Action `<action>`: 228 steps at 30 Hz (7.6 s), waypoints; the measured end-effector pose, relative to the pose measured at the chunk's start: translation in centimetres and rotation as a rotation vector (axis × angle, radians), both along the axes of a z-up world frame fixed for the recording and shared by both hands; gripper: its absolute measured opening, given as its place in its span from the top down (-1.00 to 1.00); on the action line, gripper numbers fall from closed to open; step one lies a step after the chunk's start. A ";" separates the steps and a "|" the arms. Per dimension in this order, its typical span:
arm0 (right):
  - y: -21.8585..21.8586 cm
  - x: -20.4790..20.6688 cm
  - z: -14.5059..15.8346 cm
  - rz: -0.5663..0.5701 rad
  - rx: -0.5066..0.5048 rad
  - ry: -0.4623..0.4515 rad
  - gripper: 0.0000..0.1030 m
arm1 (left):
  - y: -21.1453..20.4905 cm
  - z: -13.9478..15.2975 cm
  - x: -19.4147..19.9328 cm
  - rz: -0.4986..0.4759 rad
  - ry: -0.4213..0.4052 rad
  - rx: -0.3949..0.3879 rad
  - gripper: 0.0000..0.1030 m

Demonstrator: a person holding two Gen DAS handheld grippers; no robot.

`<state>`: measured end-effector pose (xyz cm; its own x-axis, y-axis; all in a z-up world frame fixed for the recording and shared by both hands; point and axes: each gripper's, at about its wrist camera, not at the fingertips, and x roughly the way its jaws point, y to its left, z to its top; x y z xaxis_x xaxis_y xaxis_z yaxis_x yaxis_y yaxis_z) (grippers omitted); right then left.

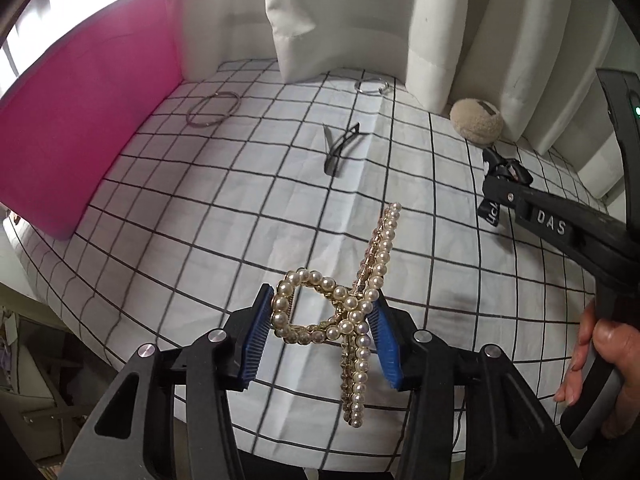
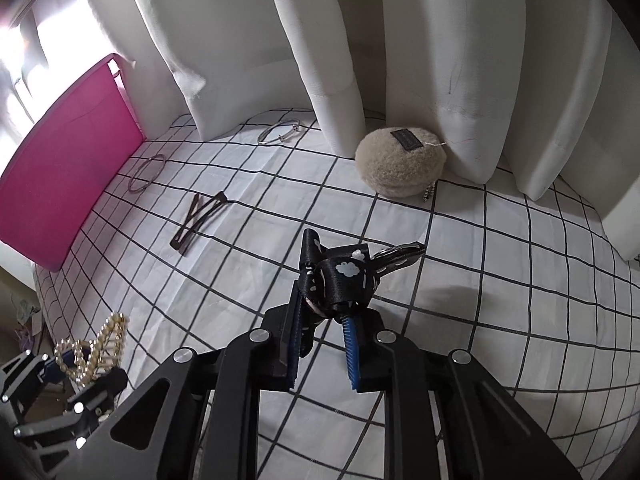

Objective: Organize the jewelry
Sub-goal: 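Carry pearl claw and bow clip into the pink tub and release them, then move both tools back over the table toward the bangle and pouch, then lower left tool onto the metal bangle while right tool grasps beige pouch, then carry bangle and beige pouch into the pink tub and release both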

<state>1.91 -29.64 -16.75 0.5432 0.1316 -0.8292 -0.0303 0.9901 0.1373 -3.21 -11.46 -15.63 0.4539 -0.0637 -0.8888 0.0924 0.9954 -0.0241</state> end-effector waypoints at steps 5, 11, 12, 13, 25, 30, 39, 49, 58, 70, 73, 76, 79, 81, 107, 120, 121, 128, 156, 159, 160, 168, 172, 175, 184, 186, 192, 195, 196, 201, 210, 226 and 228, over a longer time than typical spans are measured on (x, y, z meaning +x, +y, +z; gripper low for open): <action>2.6 -1.0 3.4 0.016 0.008 -0.030 0.65 | 3.0 4.6 1.7 0.011 -0.078 -0.030 0.11; 6.8 -0.6 9.1 0.028 0.027 -0.111 0.65 | 7.5 10.6 4.1 0.036 -0.178 -0.057 0.11; 7.7 -0.3 10.0 0.033 0.031 -0.124 0.65 | 8.5 11.5 4.6 0.043 -0.193 -0.062 0.11; 8.6 0.0 11.0 0.038 0.035 -0.141 0.65 | 9.6 12.5 5.0 0.050 -0.208 -0.065 0.11; 24.4 7.0 18.6 0.252 0.098 -0.321 0.65 | 24.7 19.3 10.4 0.187 -0.329 -0.019 0.11; 31.3 10.2 19.5 0.366 0.105 -0.321 0.65 | 30.4 19.2 12.8 0.273 -0.317 0.014 0.11; 39.4 14.3 17.3 0.487 0.067 -0.207 0.65 | 35.7 15.1 15.3 0.332 -0.203 0.026 0.10; 41.7 17.9 13.7 0.501 0.019 -0.038 0.63 | 37.2 12.4 17.0 0.356 -0.110 0.035 0.09; 41.1 18.6 14.4 0.420 -0.007 -0.060 -0.23 | 38.4 13.7 16.6 0.406 -0.165 0.080 -0.62; 39.3 17.0 15.2 0.381 0.034 -0.082 -0.23 | 38.6 14.3 15.7 0.419 -0.177 0.050 -0.62; 38.4 15.9 15.5 0.371 0.046 -0.095 -0.23 | 37.8 14.7 15.2 0.401 -0.186 0.038 -0.63; 37.2 14.7 15.7 0.356 0.062 -0.104 -0.23 | 36.7 15.2 14.8 0.377 -0.200 0.039 -0.63; 36.1 13.5 16.0 0.333 0.064 -0.117 -0.23 | 35.4 15.7 14.3 0.357 -0.215 0.033 -0.63; 35.2 12.7 16.2 0.315 0.073 -0.119 -0.23 | 34.4 15.8 14.0 0.343 -0.216 0.015 -0.63; 15.1 -0.5 15.2 -0.037 0.091 -0.132 -0.23 | 18.0 18.3 9.9 0.012 -0.262 -0.058 -0.63; 4.5 -3.8 11.6 -0.231 0.075 -0.077 -0.23 | 10.8 11.4 9.4 -0.046 -0.157 -0.041 -0.66; 3.9 -3.9 11.2 -0.238 0.072 -0.073 -0.23 | 10.7 10.7 9.7 -0.036 -0.146 -0.038 -0.66; 1.2 -2.3 7.5 -0.267 0.066 -0.026 -0.23 | 10.7 6.2 13.1 0.039 -0.096 0.013 -0.67; -3.8 9.3 -2.2 -0.360 -0.002 0.043 -0.23 | 10.6 -3.7 21.7 0.102 0.004 0.063 -0.67; -3.8 9.5 -2.3 -0.360 -0.007 0.045 -0.23 | 10.8 -4.0 22.5 0.111 0.007 0.050 -0.67; -3.7 9.5 -2.4 -0.360 -0.010 0.046 -0.23 | 10.8 -4.1 22.7 0.110 0.006 0.046 -0.67; -3.3 11.7 -3.1 -0.368 -0.031 0.053 -0.23 | 9.8 -5.1 24.4 0.085 0.005 0.055 -0.68; -3.4 12.8 -3.4 -0.366 -0.031 0.055 -0.23 | 9.6 -5.2 25.2 0.086 -0.006 0.055 -0.75; -3.6 13.3 -3.5 -0.364 -0.040 0.049 -0.24 | 9.8 -5.4 26.1 0.095 -0.009 0.044 -0.84; -3.1 15.1 -3.8 -0.363 -0.100 0.030 -0.31 | 10.5 -5.8 27.5 0.109 -0.077 0.019 -0.89; -2.9 15.4 -3.9 -0.365 -0.108 0.023 -0.31 | 10.3 -6.0 27.4 0.111 -0.079 0.019 -0.88; -2.7 15.3 -4.0 -0.364 -0.097 0.007 -0.25 | 9.8 -5.1 25.3 0.086 -0.088 0.013 -0.62; -2.4 14.5 -4.1 -0.356 -0.093 0.001 -0.17 | 9.3 -4.7 24.8 0.066 -0.091 0.011 -0.39; -2.3 14.5 -4.1 -0.354 -0.091 0.000 -0.14 | 9.3 -4.7 24.8 0.067 -0.089 0.010 -0.39; -2.1 13.2 -3.9 -0.347 -0.078 -0.013 -0.11 | 9.2 -4.6 24.0 0.071 -0.071 0.005 -0.38; -1.7 10.2 -2.6 -0.329 -0.049 -0.036 -0.10 | 8.3 -3.2 20.7 0.052 -0.047 -0.021 -0.38; 3.1 1.6 2.7 -0.254 -0.039 -0.088 -0.10 | 9.7 5.6 12.4 -0.021 -0.144 -0.088 -0.38; 3.8 0.7 4.1 -0.236 -0.038 -0.105 -0.10 | 10.1 6.7 11.5 -0.031 -0.156 -0.095 -0.38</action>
